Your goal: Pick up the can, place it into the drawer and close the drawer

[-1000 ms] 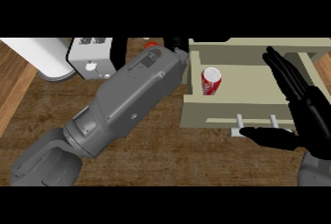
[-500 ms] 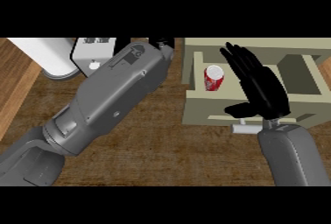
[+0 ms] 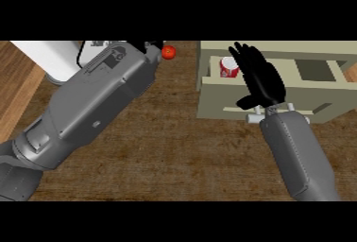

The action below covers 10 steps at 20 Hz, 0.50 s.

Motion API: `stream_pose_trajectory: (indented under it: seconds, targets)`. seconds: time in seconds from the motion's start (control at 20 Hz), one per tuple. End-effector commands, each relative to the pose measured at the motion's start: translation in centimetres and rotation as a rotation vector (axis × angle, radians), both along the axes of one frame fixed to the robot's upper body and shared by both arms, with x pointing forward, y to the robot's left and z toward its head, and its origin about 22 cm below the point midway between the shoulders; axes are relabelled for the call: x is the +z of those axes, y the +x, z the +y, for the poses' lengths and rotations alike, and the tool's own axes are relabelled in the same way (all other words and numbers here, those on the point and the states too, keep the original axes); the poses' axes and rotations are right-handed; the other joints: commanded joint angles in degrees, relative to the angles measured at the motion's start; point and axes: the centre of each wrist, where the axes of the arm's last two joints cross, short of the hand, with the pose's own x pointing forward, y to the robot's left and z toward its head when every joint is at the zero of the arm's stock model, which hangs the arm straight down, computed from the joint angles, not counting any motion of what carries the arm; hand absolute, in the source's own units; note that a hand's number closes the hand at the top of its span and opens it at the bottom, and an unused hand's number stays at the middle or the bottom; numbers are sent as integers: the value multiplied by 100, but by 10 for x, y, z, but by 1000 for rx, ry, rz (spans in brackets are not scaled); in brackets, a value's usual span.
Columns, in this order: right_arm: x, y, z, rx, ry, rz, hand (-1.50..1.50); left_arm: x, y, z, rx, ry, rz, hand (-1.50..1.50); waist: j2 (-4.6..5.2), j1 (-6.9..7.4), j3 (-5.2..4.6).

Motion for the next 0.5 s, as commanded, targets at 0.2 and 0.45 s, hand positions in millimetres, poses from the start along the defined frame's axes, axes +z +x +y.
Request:
stream_pose_trajectory:
  seconds: [0.2,0.45]
  targets:
    - [-44,17,-1,-95,-64,-28,-150,1,-14,29,-2,1,-8,-150,28,130,32]
    - [-43,31,-3,-105,-55,-70,-150,3,-15,27,-4,4,-14,-150,103,155,38]
